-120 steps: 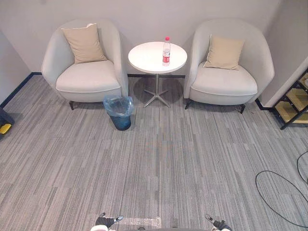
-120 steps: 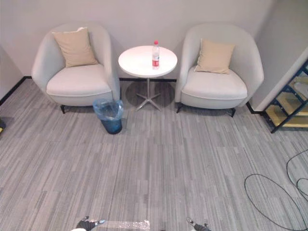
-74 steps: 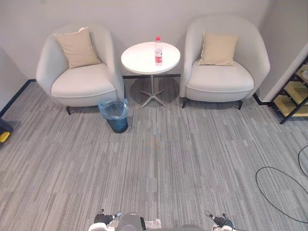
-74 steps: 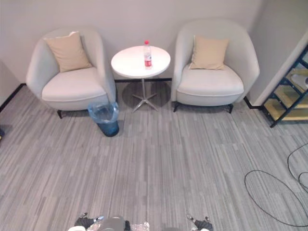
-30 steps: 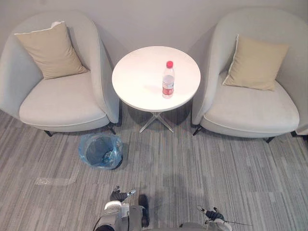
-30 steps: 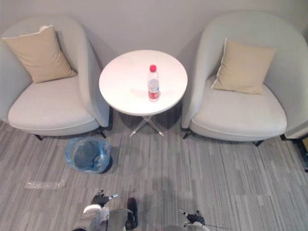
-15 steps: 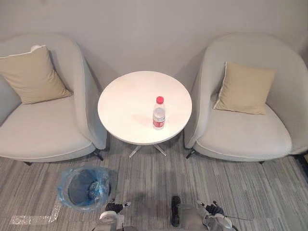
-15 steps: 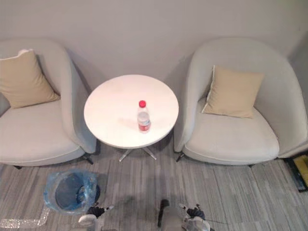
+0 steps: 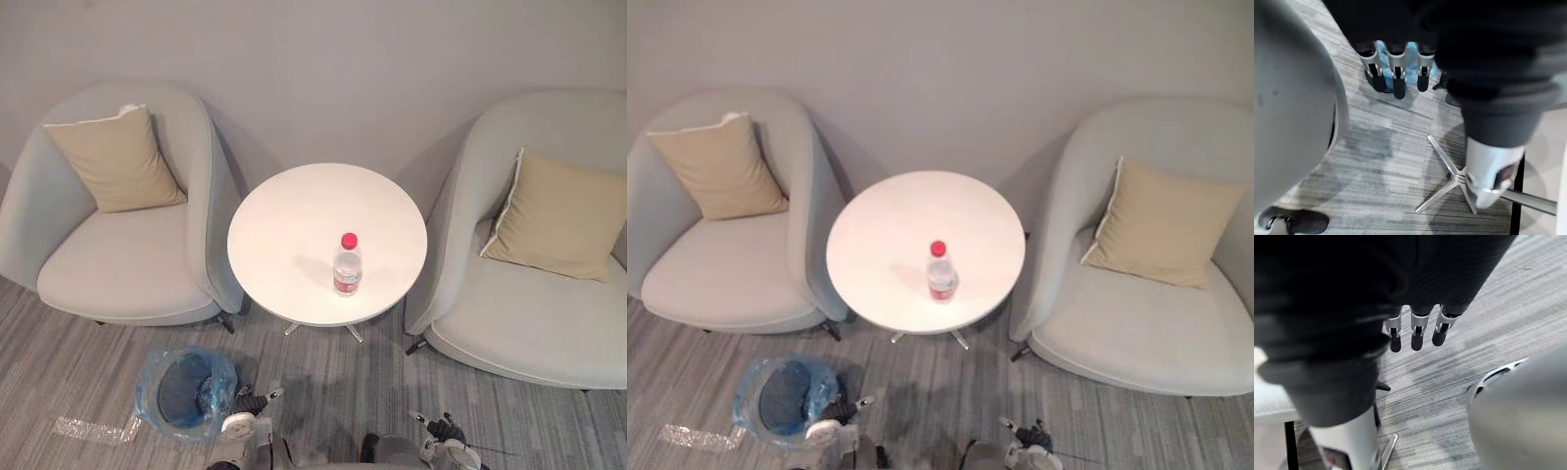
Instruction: Gather rubbish on tea table into small bin, then transfer packed bag to large trash can.
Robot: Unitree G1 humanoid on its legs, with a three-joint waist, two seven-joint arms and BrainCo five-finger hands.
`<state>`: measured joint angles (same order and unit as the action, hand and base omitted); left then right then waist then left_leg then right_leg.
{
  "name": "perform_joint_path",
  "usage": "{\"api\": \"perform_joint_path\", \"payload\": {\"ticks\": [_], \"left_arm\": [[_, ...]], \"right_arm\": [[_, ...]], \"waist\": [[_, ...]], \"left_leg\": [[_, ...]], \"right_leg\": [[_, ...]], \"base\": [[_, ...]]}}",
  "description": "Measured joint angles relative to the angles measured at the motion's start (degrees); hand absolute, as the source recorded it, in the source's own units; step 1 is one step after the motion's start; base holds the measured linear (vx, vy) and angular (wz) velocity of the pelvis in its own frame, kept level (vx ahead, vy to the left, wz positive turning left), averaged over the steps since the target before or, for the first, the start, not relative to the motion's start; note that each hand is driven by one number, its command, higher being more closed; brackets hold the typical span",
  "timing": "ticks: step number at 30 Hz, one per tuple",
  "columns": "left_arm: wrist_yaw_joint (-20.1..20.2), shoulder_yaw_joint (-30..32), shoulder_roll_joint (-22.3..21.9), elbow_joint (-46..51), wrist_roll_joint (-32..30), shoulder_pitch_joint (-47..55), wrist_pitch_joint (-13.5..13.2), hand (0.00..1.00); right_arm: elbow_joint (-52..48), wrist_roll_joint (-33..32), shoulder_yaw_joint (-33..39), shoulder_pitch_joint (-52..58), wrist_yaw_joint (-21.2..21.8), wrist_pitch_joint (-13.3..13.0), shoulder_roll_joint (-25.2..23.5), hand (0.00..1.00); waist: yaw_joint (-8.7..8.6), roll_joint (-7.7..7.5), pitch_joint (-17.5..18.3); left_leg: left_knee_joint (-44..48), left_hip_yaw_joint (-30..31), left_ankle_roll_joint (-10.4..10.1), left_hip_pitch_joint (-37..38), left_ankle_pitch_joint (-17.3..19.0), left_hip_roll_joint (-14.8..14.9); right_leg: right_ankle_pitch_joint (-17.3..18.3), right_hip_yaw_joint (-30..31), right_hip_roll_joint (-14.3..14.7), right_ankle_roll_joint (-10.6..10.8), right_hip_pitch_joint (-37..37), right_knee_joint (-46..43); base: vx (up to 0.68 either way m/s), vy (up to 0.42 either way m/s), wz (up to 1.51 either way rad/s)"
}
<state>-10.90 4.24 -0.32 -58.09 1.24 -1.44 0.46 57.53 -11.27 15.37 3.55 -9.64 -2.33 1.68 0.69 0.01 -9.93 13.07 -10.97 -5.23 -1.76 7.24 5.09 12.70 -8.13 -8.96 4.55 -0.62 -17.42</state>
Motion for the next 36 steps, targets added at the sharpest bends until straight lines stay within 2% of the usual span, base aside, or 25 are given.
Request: {"api": "perform_joint_path", "payload": {"ticks": [2, 4, 10, 12, 14, 18, 21, 27, 36], "left_arm": [[0.0, -1.23, 1.43, -1.11, -0.02, -0.05, 0.24, 0.0], [0.02, -1.89, 1.74, -1.42, -0.09, 0.06, 0.33, 0.0], [-0.09, -5.16, 2.31, -2.44, -1.22, 0.1, 0.4, 0.0], [-0.13, -5.94, 2.44, -2.35, -1.26, 0.43, 0.29, 0.0], [-0.14, -6.0, 2.67, -2.35, -1.32, 0.53, 0.28, 0.0], [-0.13, -6.43, 3.14, -2.19, -2.53, 1.14, -0.03, 0.0], [-0.13, -6.48, 3.47, -2.2, -3.45, 1.27, -0.07, 0.0], [-0.12, -6.92, 4.99, -2.05, -3.64, 2.13, -0.12, 0.0], [-0.11, -8.08, 5.68, -0.83, -4.29, 3.32, -0.2, 0.0]], "right_arm": [[-0.03, 0.06, -0.15, 0.32, -0.01, 0.04, -1.23, 0.0], [-0.03, 0.06, -0.42, 0.46, -0.02, 0.04, -1.46, 0.0], [-3.06, 1.95, -3.7, 0.51, -0.91, -0.1, -0.22, 0.0], [-9.2, 3.86, -5.05, 2.58, -1.8, -0.68, 0.8, 0.0], [-13.76, 4.92, -5.08, 3.22, -2.26, -1.28, 1.86, 0.0], [-24.68, 10.92, -5.46, 5.38, -2.86, -2.31, 4.65, 0.0], [-29.93, 13.82, -5.46, 6.54, -3.04, -2.97, 5.07, 0.0], [-34.92, 16.29, -6.97, 6.56, -3.9, -4.1, 5.12, 0.0], [-38.97, 18.09, -12.3, 4.32, -3.78, -4.81, 7.17, 0.0]], "waist": [[-0.19, -1.78, 1.18], [-0.21, -2.17, 1.52], [-0.41, -1.01, 2.47], [-0.46, -0.51, 2.78], [-0.56, -0.51, 2.78], [-0.7, -0.76, 2.9], [-0.7, -0.85, 2.95], [-0.7, -0.94, 2.99], [-0.42, -0.91, 2.98]], "left_leg": [[-2.02, -0.56, 0.28, 1.14, -0.17, -1.64], [-4.22, -0.57, 0.9, 2.62, -0.59, -2.76], [-6.44, 0.75, 1.33, 3.87, -0.92, -3.31], [-7.03, 1.12, 1.34, 4.0, -0.93, -2.81], [-7.18, 1.53, 1.34, 3.99, -0.94, -2.53], [-8.2, 2.56, 1.77, 3.96, -1.86, -2.57], [-8.2, 3.13, 1.78, 3.88, -1.87, -2.7], [-8.27, 4.73, 2.03, 2.78, -2.06, -3.03], [-13.71, 9.64, 1.55, 1.95, -6.65, -3.68]], "right_leg": [[-0.35, 0.56, -1.17, 0.91, 0.58, 1.84], [-0.48, 0.52, -1.63, 1.16, 1.51, 3.2], [-0.84, 0.57, -1.33, 1.19, 3.85, 6.19], [-1.86, 0.74, -0.51, 0.79, 4.58, 8.1], [-2.56, 0.81, -0.09, 0.46, 4.76, 9.47], [-4.7, 1.13, 0.21, 0.23, 5.93, 12.55], [-5.76, 0.99, 0.21, 0.26, 6.65, 14.12], [-6.48, 0.36, 0.18, 0.76, 6.63, 15.42], [-7.03, -2.26, 0.17, 1.27, 5.17, 15.75]], "base": [[0.12, 0.124, -0.07], [0.12, 0.09, 0.0], [0.11, 0.016, 0.02], [0.07, -0.018, 0.01], [0.06, -0.015, -0.05], [0.04, 0.003, -0.03], [0.0, 0.009, 0.01], [-0.04, 0.012, 0.09], [-0.11, -0.016, 0.2]]}}
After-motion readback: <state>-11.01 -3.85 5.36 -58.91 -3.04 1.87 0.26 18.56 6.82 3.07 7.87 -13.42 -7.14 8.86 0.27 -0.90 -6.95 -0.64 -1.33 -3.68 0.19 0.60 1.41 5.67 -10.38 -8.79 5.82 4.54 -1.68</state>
